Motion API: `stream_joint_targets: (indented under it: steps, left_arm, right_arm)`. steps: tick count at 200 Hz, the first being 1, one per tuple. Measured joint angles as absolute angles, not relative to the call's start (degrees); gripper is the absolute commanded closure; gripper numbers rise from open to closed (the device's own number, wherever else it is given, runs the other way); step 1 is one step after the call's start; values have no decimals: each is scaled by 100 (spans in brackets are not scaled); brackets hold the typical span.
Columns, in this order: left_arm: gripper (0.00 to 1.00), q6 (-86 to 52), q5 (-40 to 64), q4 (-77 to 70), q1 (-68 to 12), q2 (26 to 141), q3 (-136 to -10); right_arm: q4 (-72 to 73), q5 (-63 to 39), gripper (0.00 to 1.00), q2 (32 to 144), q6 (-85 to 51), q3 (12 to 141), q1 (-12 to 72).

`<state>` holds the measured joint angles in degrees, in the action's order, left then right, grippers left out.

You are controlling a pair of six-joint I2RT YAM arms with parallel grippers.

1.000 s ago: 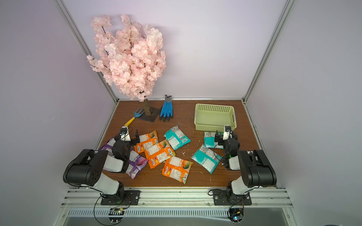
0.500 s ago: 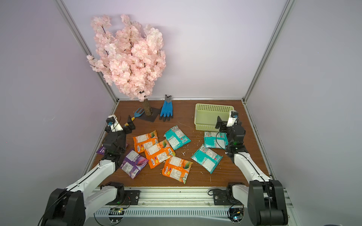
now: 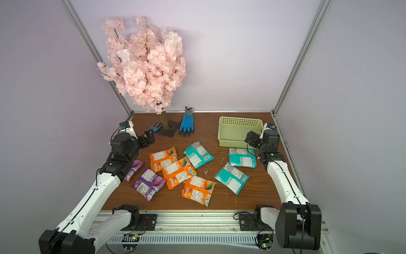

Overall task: Put the candies in the basket
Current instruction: Pick up the candy at the center of the board.

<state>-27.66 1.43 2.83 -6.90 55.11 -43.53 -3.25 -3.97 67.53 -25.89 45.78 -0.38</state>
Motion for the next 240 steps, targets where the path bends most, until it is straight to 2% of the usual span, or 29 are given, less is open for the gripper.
stream_joint_targets:
  steps: [20, 44, 78, 108, 155, 191, 217, 240]
  left_arm:
    - [2, -2836, 902, 443, -727, 5577, -4252]
    - [10, -2853, 1354, 530, -965, 5828, -4235]
    - [27, -2908, 1940, 458, -1393, 6222, -3935]
    - [43, -3061, 2211, 178, -1660, 6554, -3588]
    - [51, -3295, 2355, -720, -2053, 7338, -3551]
    - [57, -3301, 2467, -1048, -2362, 8272, -3879]
    - [60, -3277, 2539, -1249, -2436, 8844, -4158]
    - [63, -3267, 2613, -1428, -2443, 9212, -4265]
  right_arm:
    - [-462, -464, 3, 6810, -2497, 4578, 403]
    - [-517, -325, 4, 6840, -2239, 4578, 1192]
    - [-458, 132, 5, 6925, -1374, 4534, 2427]
    - [97, 128, 8, 6849, 75, 4051, 3446]
    - [832, -504, 35, 6952, 2307, 3457, 4160]
    - [1273, -408, 47, 7789, 3918, 3457, 4442]
    - [1686, -198, 50, 8311, 4873, 3391, 4519]
    - [2023, 27, 58, 8578, 5470, 3347, 4534]
